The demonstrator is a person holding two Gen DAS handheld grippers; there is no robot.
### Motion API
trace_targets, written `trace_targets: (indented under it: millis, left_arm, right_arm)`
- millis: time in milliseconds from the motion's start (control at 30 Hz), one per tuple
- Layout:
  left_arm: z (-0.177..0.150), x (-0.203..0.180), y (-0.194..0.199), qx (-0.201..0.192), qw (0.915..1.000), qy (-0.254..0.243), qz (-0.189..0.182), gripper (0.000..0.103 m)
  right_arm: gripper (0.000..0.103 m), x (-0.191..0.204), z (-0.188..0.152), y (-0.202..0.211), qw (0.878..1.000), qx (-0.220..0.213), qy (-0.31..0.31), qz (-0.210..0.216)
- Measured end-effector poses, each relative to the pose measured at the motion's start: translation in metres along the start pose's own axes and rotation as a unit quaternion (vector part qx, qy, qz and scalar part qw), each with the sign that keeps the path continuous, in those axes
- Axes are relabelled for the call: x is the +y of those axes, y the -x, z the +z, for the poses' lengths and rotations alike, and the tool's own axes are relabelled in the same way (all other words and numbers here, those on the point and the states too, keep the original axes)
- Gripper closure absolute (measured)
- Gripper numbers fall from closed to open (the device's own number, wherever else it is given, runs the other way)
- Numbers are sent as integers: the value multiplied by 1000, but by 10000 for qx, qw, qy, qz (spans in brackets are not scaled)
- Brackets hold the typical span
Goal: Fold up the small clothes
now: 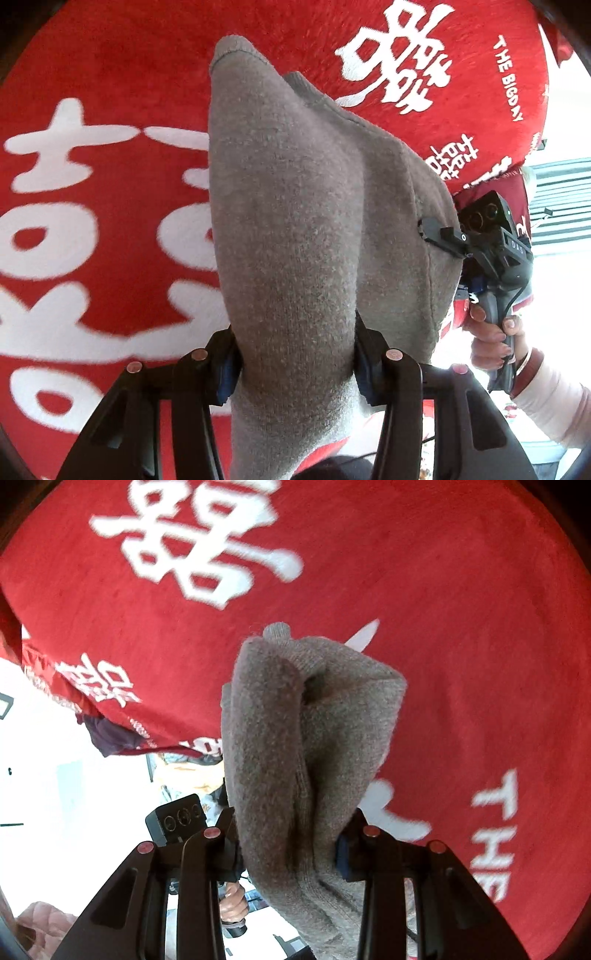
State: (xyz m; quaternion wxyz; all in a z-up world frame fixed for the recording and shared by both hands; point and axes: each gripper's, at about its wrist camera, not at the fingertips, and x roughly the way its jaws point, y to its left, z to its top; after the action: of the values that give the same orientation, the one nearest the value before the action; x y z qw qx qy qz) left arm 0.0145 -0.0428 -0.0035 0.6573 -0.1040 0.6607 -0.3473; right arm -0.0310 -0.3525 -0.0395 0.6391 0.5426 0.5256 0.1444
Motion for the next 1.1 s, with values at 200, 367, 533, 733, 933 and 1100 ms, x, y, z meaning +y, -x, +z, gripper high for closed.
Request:
trace_targets:
  millis: [200, 367, 533, 733, 933, 1100]
  left_arm:
    - [-36, 27, 44, -6, 9997, -18, 264, 52]
    - [-60, 59, 65, -48, 9985, 224, 506, 52]
    - [-69, 91, 71, -116, 9964, 316, 773, 52]
    - [-75, 120, 63, -47, 9891, 413, 1413, 41]
    - [-82, 123, 70, 103, 9840, 572, 1684, 11]
    - [-87, 114, 70, 100, 9774, 497, 2052, 10]
  right_arm:
    - [64, 28, -31, -41, 9995, 255, 163, 15]
    - [64, 39, -50, -89, 9985, 508, 223, 13]
    - [64, 38, -57, -126, 9975, 623, 280, -163]
    - [60, 32, -55, -142, 9883, 643, 384, -1331]
    - [49, 35, -52, -119, 9719, 519, 480, -2243]
    - [48, 48, -63, -99, 9609, 349, 696, -2658]
